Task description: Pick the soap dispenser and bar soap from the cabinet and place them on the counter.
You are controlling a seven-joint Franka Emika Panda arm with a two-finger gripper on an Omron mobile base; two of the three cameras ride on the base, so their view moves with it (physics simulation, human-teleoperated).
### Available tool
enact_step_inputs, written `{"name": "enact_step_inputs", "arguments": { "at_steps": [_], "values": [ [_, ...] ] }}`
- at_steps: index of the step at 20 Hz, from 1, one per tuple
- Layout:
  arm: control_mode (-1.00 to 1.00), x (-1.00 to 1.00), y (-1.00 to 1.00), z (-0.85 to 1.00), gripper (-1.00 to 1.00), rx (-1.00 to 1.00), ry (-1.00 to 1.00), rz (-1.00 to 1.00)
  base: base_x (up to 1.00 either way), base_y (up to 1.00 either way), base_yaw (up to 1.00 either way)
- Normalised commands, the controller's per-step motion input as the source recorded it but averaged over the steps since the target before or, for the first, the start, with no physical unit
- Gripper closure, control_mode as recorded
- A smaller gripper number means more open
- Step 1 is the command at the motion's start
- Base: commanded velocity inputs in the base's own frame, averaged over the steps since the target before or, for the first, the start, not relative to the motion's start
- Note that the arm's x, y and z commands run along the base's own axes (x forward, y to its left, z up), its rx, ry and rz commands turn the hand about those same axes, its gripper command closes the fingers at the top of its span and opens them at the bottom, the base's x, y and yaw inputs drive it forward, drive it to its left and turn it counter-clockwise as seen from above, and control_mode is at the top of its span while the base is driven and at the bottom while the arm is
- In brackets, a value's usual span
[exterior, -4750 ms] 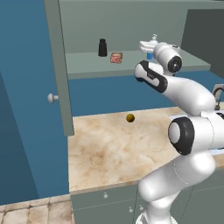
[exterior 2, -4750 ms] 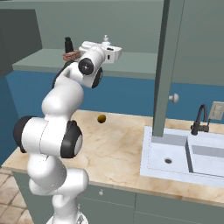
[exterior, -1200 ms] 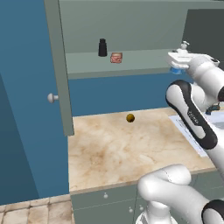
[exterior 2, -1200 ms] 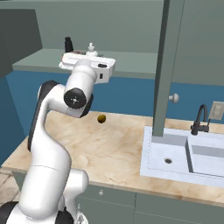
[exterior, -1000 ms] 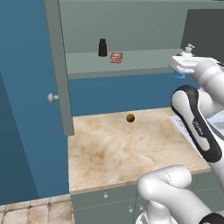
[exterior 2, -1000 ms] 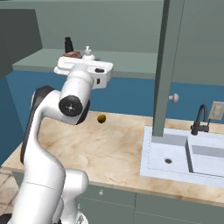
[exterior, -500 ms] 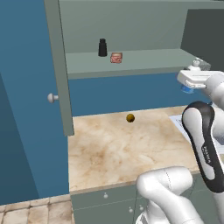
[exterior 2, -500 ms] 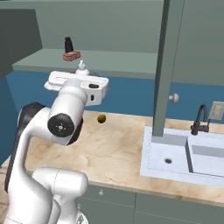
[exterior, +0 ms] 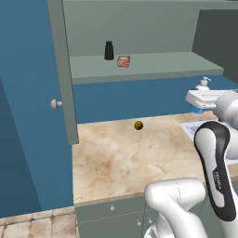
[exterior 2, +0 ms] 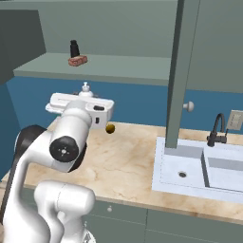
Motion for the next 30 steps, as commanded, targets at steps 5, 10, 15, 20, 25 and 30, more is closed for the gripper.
{"name": "enact_step_inputs", "arguments": {
  "at_steps": [5,10,15,20,25,30],
  "values": [
    [-1.0,0.09,0.12,-0.44,1.0,0.02,0.0,0.0,0.0,0.0,0.0],
    [-1.0,0.02,0.01,-0.48,1.0,0.0,0.0,0.0,0.0,0.0,0.0],
    [-1.0,0.05,0.04,-0.66,1.0,0.0,0.0,0.02,0.0,0.0,0.0],
    [-1.0,0.22,0.19,-0.7,1.0,0.0,0.0,0.02,0.0,0.0,0.0],
    [-1.0,0.33,0.37,-0.75,1.0,0.0,-0.02,0.02,0.0,0.0,0.0],
    [-1.0,0.21,0.34,-0.73,1.0,0.0,-0.17,0.0,0.0,0.0,0.0]
  ]
}}
